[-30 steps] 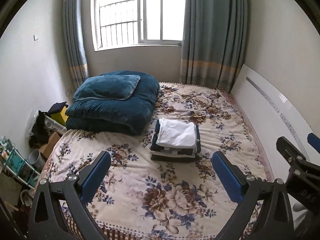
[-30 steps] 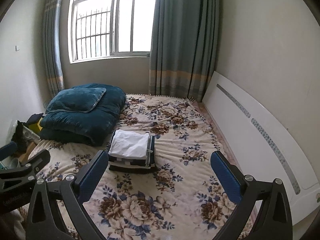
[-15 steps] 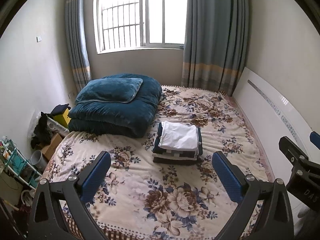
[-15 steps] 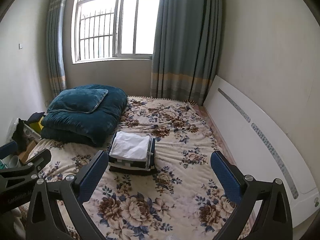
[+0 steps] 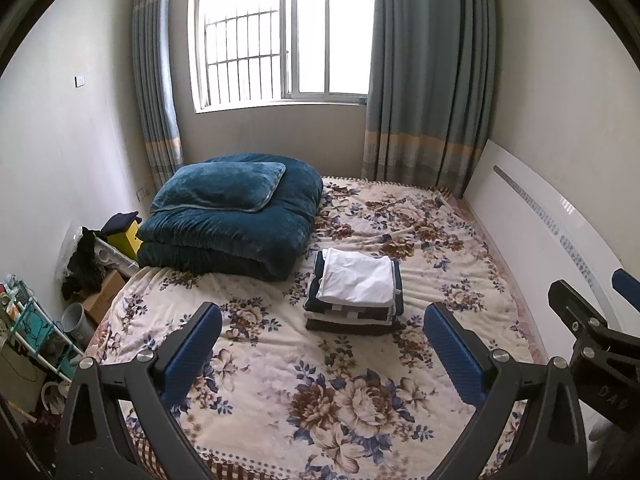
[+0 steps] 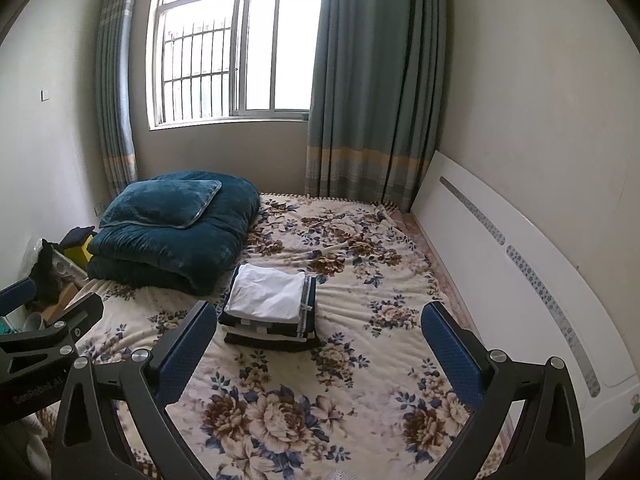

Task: Fold small clothes

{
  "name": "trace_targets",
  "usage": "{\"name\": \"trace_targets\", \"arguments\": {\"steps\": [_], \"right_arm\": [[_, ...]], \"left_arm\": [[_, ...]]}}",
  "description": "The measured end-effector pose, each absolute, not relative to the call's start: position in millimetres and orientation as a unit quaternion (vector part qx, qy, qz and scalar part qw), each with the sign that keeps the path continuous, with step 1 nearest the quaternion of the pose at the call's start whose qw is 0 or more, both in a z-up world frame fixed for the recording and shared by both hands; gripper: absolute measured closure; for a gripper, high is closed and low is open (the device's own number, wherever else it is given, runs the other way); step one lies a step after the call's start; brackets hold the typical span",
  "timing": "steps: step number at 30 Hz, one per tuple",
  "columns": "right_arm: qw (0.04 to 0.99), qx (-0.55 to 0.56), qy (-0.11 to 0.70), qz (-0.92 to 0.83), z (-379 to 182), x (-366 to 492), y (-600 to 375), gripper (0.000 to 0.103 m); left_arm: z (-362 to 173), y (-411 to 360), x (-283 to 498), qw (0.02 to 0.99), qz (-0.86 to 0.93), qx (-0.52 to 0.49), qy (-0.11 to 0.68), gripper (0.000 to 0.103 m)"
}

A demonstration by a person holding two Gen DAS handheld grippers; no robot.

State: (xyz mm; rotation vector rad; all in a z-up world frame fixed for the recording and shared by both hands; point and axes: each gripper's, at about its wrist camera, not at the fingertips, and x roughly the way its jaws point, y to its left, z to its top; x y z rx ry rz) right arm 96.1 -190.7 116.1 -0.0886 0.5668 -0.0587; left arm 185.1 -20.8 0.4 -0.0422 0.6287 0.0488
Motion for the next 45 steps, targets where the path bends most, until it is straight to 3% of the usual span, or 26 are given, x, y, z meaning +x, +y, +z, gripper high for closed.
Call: {"name": "trace_targets", "arguments": {"steps": [45], "right_arm": [[0.959,-0.040,0.278,-0.030,115.6,94.0,-190.9,0.000]], "left_arm": [[8.8,-18.5,177.8,0.952,0.035,-0.026,0.304,0.000]]}}
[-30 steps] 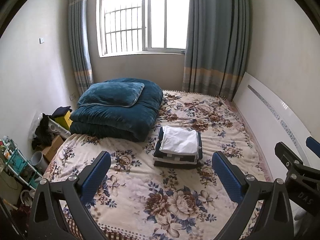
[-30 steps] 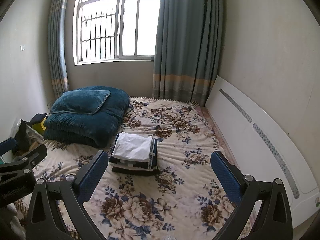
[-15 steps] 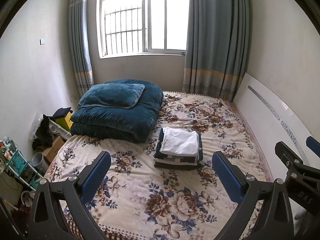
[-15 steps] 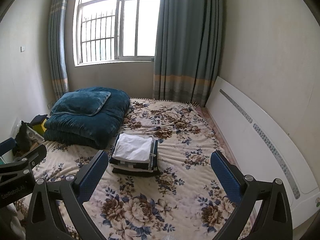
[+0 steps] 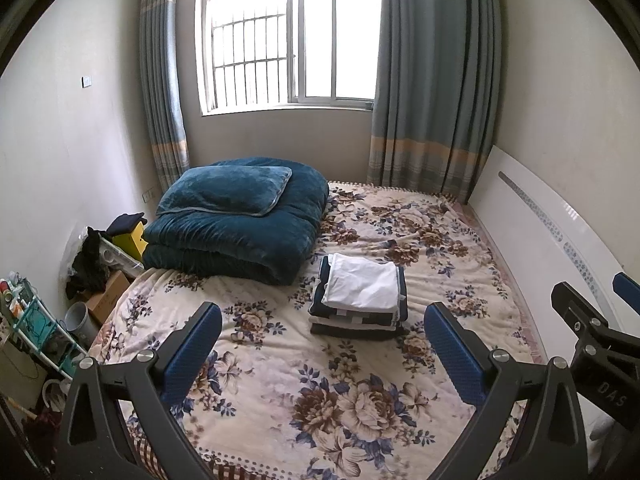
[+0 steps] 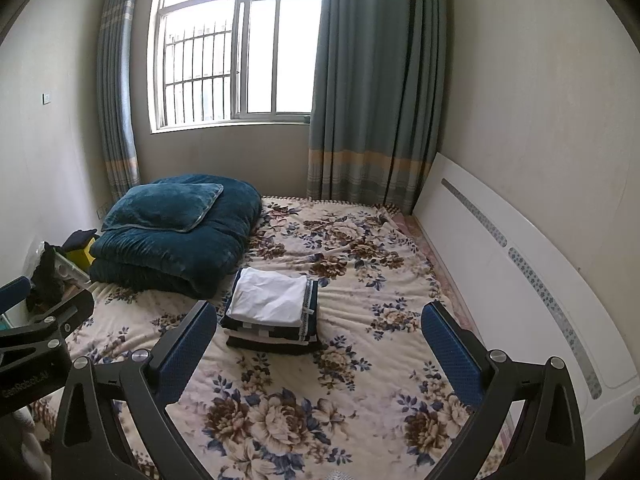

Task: Fold small clothes

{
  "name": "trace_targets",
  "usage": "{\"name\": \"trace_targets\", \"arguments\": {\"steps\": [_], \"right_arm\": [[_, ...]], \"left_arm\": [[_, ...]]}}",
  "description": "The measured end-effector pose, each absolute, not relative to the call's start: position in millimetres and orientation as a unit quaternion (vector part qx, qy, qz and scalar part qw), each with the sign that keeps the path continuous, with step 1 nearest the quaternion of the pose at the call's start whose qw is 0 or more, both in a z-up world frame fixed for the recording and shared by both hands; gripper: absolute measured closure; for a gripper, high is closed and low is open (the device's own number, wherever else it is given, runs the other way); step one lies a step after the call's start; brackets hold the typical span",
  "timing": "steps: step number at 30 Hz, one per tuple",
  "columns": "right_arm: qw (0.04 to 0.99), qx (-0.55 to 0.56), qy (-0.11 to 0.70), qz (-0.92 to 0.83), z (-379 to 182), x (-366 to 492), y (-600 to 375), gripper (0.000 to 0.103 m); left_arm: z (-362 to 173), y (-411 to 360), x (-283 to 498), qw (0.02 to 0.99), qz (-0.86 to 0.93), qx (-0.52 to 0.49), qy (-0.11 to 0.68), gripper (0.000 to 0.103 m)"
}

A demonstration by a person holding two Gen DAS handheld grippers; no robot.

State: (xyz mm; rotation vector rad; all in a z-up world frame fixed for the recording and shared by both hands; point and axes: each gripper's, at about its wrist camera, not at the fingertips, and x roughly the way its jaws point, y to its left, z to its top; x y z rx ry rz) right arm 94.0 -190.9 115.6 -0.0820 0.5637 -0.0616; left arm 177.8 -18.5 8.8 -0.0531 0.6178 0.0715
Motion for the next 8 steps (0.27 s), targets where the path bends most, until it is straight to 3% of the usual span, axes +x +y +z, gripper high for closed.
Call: {"name": "trace_targets", "arguments": {"steps": [8], "right_arm": [[0.958,-0.043,0.281,-0.028,118.0,96.8,-185.3,0.000]], "left_arm": [[10.8,-12.3,177.8,0.950,0.040,-0.029,0.309,0.000]]}}
